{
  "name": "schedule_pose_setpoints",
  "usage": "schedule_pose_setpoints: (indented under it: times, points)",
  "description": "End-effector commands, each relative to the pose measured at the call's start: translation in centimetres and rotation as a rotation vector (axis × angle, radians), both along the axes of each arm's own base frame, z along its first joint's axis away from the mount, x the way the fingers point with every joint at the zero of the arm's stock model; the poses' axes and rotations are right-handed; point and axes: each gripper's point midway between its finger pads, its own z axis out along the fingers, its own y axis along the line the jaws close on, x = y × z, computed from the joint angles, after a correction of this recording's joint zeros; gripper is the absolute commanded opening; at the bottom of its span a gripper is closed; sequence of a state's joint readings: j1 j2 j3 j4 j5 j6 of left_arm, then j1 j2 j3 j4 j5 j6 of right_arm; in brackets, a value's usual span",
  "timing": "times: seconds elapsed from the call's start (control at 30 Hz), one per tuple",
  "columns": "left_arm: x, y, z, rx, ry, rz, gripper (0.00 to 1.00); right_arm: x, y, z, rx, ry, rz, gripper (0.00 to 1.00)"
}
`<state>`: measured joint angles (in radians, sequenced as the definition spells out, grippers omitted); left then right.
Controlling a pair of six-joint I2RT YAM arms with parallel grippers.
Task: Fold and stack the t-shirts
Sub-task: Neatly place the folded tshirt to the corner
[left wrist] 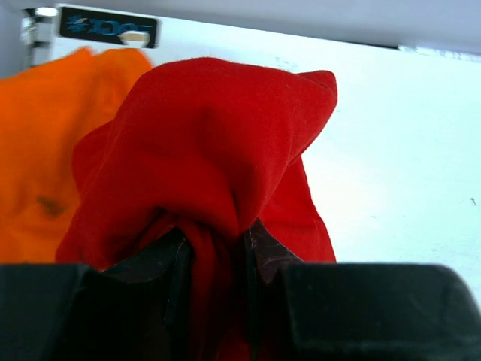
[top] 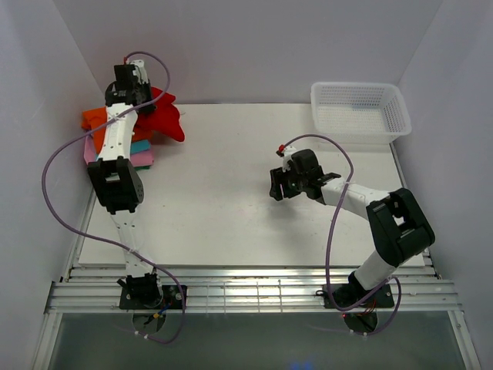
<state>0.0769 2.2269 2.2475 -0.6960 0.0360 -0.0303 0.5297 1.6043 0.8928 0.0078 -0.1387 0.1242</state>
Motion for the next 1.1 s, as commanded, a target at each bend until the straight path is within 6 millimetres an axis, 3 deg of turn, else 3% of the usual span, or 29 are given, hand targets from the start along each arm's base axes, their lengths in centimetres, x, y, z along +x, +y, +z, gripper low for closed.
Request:
schedule_pose_setpoints:
  times: [0.0,0.13,0.2,0.27,0.3,0.37,0.4,0.5,0.67,0.73,0.97,1.07]
  points:
    - [-2.1,5.2,10.3,-0.027,-0.212,0.084,0.0,0.6,0.8,0.3,0.031,-0.014,0.014,0.64]
    - [-3.8,10.0,12.5,-0.082,-0.275,0.144,0.0,0.5,0.8,0.0,0.023,-0.005,0.017,0.64]
    - [-4.0,10.7,13.9,-0.126,-0.31,0.13,0.0,0.4,0.8,-0.1,0.025,-0.002,0.019,0.64]
    - [-3.8,12.3,13.9,-0.154,-0.322,0.144,0.0,0.2,0.9,-0.1,0.028,0.0,0.026,0.64]
    - [-3.6,12.5,15.1,-0.156,-0.352,0.142,0.0,0.0,0.8,-0.2,0.026,0.004,0.027,0.64]
    - [-3.1,13.0,15.0,-0.174,-0.361,0.133,0.01,-0.1,0.8,-0.3,0.023,0.007,0.029,0.64]
    - [-3.0,13.1,15.7,-0.179,-0.382,0.13,0.01,-0.2,0.8,-0.5,0.019,0.01,0.031,0.64]
    - [-2.4,13.3,15.1,-0.203,-0.383,0.115,0.01,-0.6,0.8,-0.5,0.017,0.015,0.038,0.63]
    - [-1.8,13.1,11.7,-0.249,-0.322,0.097,0.01,-0.8,0.7,-0.3,0.01,0.007,0.038,0.63]
    - [-1.6,12.8,11.3,-0.271,-0.316,0.086,0.01,-0.9,0.7,-0.4,0.006,0.009,0.038,0.63]
    - [-1.2,11.7,12.6,-0.31,-0.35,0.021,0.01,-1.2,0.9,-1.1,0.005,0.028,0.042,0.63]
    - [-1.2,11.5,12.0,-0.322,-0.336,0.017,0.01,-1.4,1.2,-1.2,0.006,0.033,0.049,0.63]
